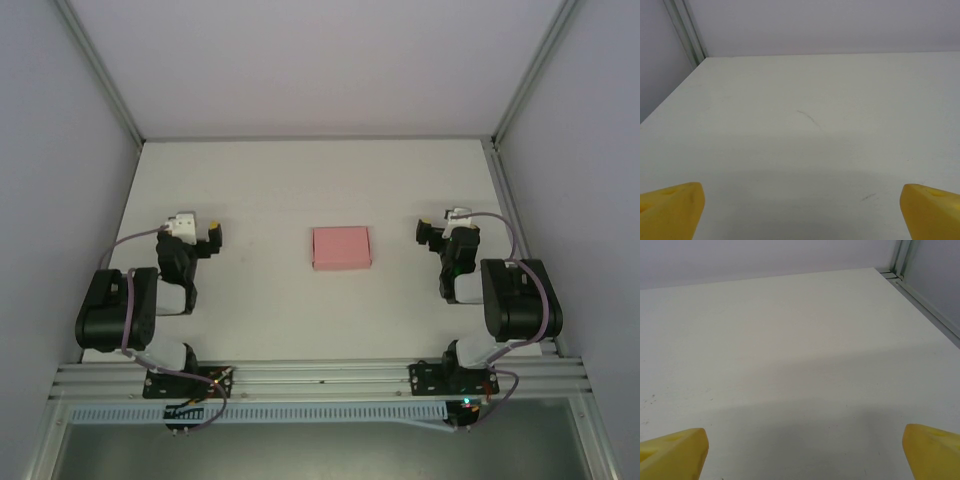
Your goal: Assemble paper box
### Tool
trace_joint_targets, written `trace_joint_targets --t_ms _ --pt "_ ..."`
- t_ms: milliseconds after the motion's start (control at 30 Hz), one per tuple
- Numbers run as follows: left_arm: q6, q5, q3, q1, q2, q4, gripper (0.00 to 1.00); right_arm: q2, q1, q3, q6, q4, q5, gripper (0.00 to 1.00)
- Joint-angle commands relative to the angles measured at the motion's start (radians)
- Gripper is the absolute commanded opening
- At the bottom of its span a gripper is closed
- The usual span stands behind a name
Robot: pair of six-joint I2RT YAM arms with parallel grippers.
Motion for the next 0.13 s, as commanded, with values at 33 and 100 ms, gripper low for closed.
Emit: trace_joint_targets --t_ms 33,100 --pt "0.024 0.003 0.016 -0.007 0.006 0.035 1.0 -0.01 -0.001 0.015 0.014 0.006 -0.011 1.0" --pt "0.024 0.002 0.016 -0.006 0.006 0.035 1.0 -0.009 0.0 0.014 0.014 0.008 -0.011 1.0"
